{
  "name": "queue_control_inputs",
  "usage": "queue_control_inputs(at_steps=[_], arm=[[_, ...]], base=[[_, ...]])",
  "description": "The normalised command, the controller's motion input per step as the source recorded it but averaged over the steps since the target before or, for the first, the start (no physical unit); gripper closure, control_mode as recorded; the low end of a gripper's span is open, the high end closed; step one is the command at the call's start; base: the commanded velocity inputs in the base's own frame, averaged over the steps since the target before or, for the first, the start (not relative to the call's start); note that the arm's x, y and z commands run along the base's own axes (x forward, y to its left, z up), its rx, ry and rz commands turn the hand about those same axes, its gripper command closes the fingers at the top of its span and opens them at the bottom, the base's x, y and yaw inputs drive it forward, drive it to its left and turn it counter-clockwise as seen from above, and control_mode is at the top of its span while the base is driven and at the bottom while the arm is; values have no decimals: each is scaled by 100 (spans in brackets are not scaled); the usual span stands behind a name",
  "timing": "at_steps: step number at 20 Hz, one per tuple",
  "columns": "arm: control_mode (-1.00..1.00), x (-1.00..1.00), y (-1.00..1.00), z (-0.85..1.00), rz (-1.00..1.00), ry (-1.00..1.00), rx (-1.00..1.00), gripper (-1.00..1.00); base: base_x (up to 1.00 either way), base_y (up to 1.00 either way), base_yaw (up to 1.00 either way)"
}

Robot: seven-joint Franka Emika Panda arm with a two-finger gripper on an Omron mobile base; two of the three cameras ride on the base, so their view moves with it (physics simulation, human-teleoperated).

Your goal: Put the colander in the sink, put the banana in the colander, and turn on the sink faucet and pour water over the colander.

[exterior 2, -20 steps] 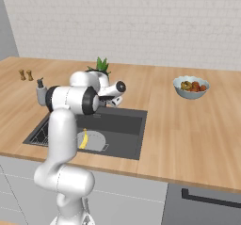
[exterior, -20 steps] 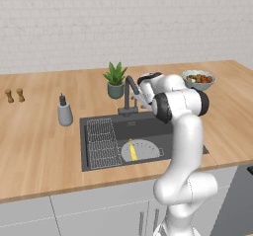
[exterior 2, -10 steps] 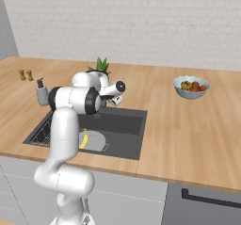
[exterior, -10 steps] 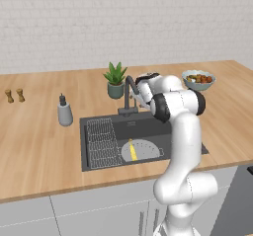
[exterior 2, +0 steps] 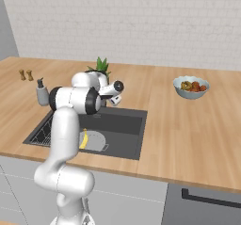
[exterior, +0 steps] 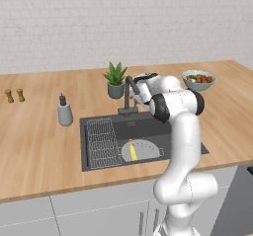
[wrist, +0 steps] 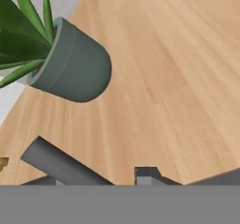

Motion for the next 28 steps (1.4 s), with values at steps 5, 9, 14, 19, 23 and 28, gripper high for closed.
queue_control_inputs(at_steps=[5, 9, 14, 19, 23, 28], arm=[[-100, 0, -72, 0, -7, 0, 1, 100], [-100, -9, -97, 0, -9, 0, 2, 100], [-100, -22, -100, 0, -10, 0, 5, 100], [-100, -30, -98, 0, -10, 0, 6, 100], [-100, -32, -86, 0, -7, 0, 5, 100], [-100, -33, -71, 0, -2, -3, 5, 100]], base=[[0, 0, 0], [0, 0, 0], [0, 0, 0], [0, 0, 0], [0, 0, 0], [0, 0, 0]])
